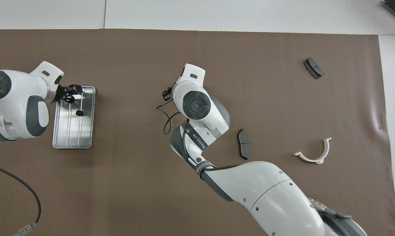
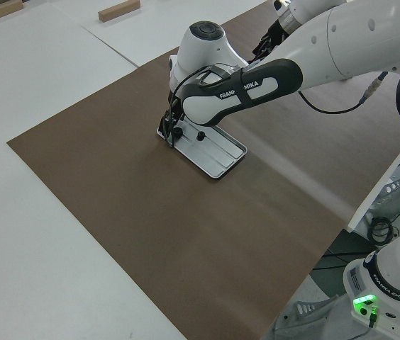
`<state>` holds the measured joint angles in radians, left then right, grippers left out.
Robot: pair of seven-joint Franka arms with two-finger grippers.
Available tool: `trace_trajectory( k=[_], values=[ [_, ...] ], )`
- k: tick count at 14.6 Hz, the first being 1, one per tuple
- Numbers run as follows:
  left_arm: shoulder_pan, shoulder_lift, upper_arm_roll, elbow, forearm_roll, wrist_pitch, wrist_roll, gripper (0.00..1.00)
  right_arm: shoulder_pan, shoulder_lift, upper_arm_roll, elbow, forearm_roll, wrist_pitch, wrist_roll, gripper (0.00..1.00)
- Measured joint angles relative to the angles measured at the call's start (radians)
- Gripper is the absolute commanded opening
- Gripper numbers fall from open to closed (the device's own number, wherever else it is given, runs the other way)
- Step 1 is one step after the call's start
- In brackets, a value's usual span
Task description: Place bearing gear from tray to pile
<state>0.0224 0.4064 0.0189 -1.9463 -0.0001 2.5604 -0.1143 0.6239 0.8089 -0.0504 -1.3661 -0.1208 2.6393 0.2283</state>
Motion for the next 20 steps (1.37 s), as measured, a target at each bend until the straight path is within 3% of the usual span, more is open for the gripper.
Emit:
trace_trajectory(
  k=[2, 3, 4, 5, 7, 10, 11, 13, 17, 20],
  values=[
    [0.000, -0.002, 0.000, -0.002, -0.001, 0.002, 0.000, 0.76, 0.000, 0.007, 0.000, 0.000, 0.000, 0.000, 0.000, 0.54],
    [0.000, -0.002, 0.000, -0.003, -0.001, 0.002, 0.000, 0.73, 0.000, 0.008, 0.000, 0.000, 0.000, 0.000, 0.000, 0.44],
    [0.000, -0.002, 0.000, -0.003, -0.002, 0.002, 0.000, 0.65, 0.001, 0.008, 0.000, 0.000, 0.000, 0.000, 0.000, 0.29],
    [0.000, -0.003, -0.001, -0.003, -0.003, 0.002, 0.000, 0.59, 0.003, 0.008, 0.000, 0.000, 0.000, 0.000, 0.000, 0.00],
    [0.000, -0.006, -0.001, -0.003, -0.005, 0.002, 0.000, 0.50, 0.006, 0.008, 0.000, 0.002, 0.000, 0.000, 0.000, 0.00],
    [0.010, -0.017, -0.001, -0.004, -0.012, -0.007, 0.000, 0.45, 0.017, 0.008, 0.000, 0.003, 0.000, -0.003, 0.000, 0.00],
    [0.014, -0.021, -0.001, -0.004, -0.013, -0.013, 0.000, 0.38, 0.018, 0.006, 0.000, 0.007, 0.000, -0.012, 0.001, 0.00],
    [0.019, -0.032, -0.001, -0.010, -0.015, -0.024, 0.000, 0.34, 0.005, -0.022, -0.002, 0.023, 0.000, -0.072, 0.002, 0.00],
    [0.019, -0.049, -0.002, -0.031, -0.016, -0.025, 0.000, 0.34, -0.100, -0.194, -0.008, 0.012, 0.003, -0.299, 0.001, 0.00],
    [0.020, -0.054, -0.002, -0.038, -0.017, -0.024, 0.000, 0.34, -0.221, -0.357, -0.009, -0.122, 0.079, -0.366, -0.087, 0.00]
  ],
)
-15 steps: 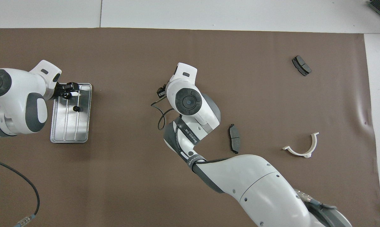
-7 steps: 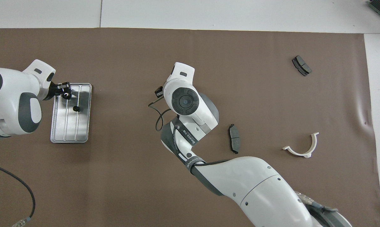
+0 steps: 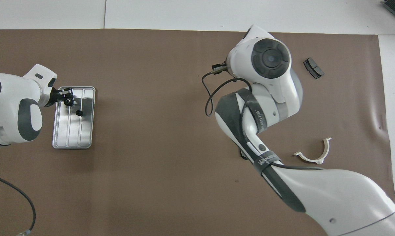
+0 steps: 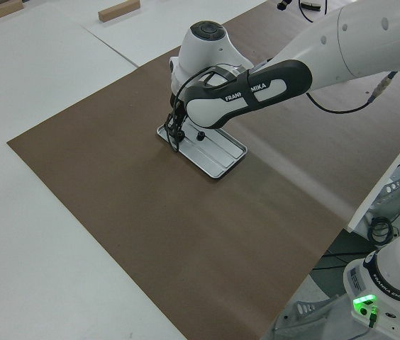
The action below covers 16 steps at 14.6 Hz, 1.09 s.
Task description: Place bearing gear from tray to pile
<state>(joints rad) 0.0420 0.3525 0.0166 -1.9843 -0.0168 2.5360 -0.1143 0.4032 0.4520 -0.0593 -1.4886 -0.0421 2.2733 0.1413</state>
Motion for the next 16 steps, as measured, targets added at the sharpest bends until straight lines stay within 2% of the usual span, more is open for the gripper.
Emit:
trace_trajectory(
  k=[3, 7, 8, 9, 10, 13, 15, 16],
  values=[
    [0.000, 0.000, 0.000, -0.001, 0.000, 0.000, 0.000, 0.37, -0.146, -0.126, -0.001, -0.203, 0.077, -0.005, -0.192, 0.00],
    [0.000, -0.002, -0.001, -0.015, 0.000, 0.000, 0.000, 0.36, -0.307, -0.193, -0.001, -0.420, 0.145, 0.030, -0.366, 0.00],
    [0.000, -0.002, -0.001, -0.018, 0.000, 0.000, 0.000, 0.30, -0.329, -0.197, -0.001, -0.452, 0.147, 0.048, -0.393, 0.00],
    [0.000, -0.003, -0.001, -0.019, 0.000, 0.001, 0.000, 0.17, -0.348, -0.197, -0.001, -0.477, 0.150, 0.067, -0.415, 0.00],
    [0.000, -0.004, -0.002, -0.020, 0.000, 0.001, 0.000, 0.00, -0.366, -0.197, -0.001, -0.500, 0.151, 0.076, -0.427, 0.00],
    [-0.001, -0.010, -0.010, -0.023, 0.000, 0.000, 0.000, 0.00, -0.414, -0.192, -0.001, -0.556, 0.169, 0.140, -0.446, 0.00],
    [-0.026, -0.020, -0.020, -0.011, 0.000, 0.001, 0.001, 0.00, -0.416, -0.178, 0.002, -0.565, 0.238, 0.192, -0.447, 0.00],
    [-0.059, -0.026, -0.023, 0.010, 0.000, 0.002, 0.001, 0.00, -0.414, -0.168, 0.004, -0.565, 0.261, 0.212, -0.447, 0.35]
  ],
)
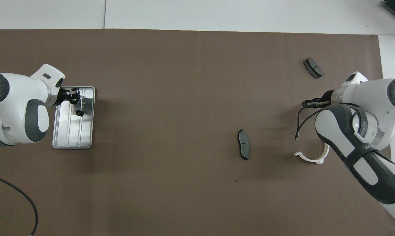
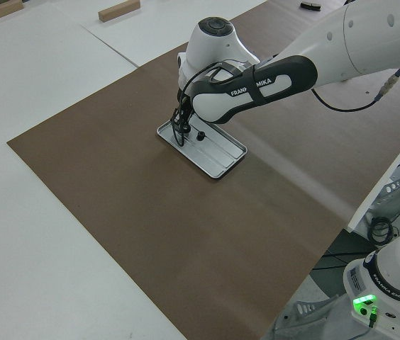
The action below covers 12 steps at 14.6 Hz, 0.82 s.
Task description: Place bearing gear from tray to pile
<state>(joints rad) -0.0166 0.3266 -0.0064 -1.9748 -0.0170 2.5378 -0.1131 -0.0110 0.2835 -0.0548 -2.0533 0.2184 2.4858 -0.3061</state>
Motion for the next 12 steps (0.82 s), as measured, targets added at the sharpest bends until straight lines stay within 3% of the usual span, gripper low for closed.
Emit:
trace_trajectory(
  k=[1, 2, 7, 12],
  values=[
    [-0.039, -0.003, -0.002, 0.027, 0.000, 0.001, -0.001, 0.00, 0.001, 0.011, 0.002, 0.000, 0.007, 0.010, 0.000, 0.86],
    [-0.080, -0.002, -0.003, 0.050, 0.000, 0.009, -0.002, 0.00, 0.002, 0.021, 0.003, 0.000, 0.008, 0.012, 0.000, 1.00],
    [-0.322, 0.021, -0.005, 0.090, -0.001, 0.129, -0.108, 0.00, 0.002, 0.026, 0.003, 0.034, 0.009, 0.009, 0.000, 1.00],
    [-0.470, 0.114, -0.002, 0.229, -0.001, 0.133, -0.296, 0.00, 0.005, -0.027, 0.004, 0.188, 0.009, -0.200, 0.012, 1.00]
  ],
)
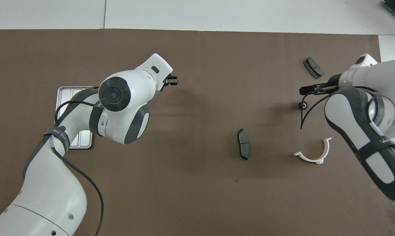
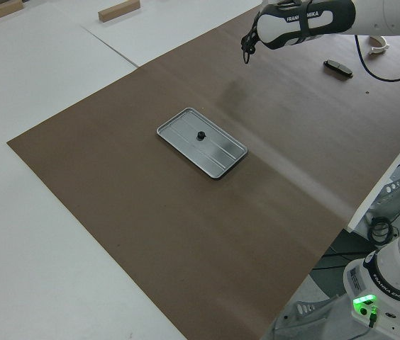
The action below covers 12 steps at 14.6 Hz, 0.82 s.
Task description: Place bearing gear from tray to pile
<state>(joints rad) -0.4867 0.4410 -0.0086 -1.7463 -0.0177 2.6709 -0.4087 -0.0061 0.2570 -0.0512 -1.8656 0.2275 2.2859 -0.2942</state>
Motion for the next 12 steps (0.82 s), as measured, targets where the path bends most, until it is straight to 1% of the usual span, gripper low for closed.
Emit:
trace_trajectory(
  k=[3, 5, 6, 7, 8, 9, 12],
  values=[
    [-0.042, 0.078, -0.001, 0.094, 0.000, -0.003, -0.052, 0.00, 0.001, -0.021, 0.001, 0.080, -0.001, -0.125, 0.054, 1.00],
    [-0.068, 0.122, -0.002, 0.141, 0.000, 0.003, -0.096, 0.01, 0.021, -0.024, 0.002, 0.137, -0.030, -0.193, 0.118, 1.00],
    [-0.077, 0.136, -0.002, 0.156, 0.000, 0.006, -0.106, 0.15, 0.041, -0.024, 0.002, 0.162, -0.052, -0.222, 0.173, 1.00],
    [-0.084, 0.145, -0.002, 0.163, -0.001, 0.016, -0.116, 0.59, 0.070, -0.023, 0.002, 0.184, -0.075, -0.246, 0.234, 1.00],
    [-0.087, 0.151, -0.003, 0.165, -0.003, 0.045, -0.128, 0.92, 0.104, -0.023, 0.003, 0.202, -0.110, -0.261, 0.299, 1.00],
    [-0.087, 0.154, -0.003, 0.165, -0.008, 0.078, -0.138, 1.00, 0.137, -0.022, 0.003, 0.215, -0.143, -0.267, 0.361, 1.00],
    [-0.088, 0.155, -0.003, 0.166, -0.019, 0.108, -0.155, 1.00, 0.200, 0.014, 0.004, 0.256, -0.172, -0.269, 0.464, 1.00]
  ],
)
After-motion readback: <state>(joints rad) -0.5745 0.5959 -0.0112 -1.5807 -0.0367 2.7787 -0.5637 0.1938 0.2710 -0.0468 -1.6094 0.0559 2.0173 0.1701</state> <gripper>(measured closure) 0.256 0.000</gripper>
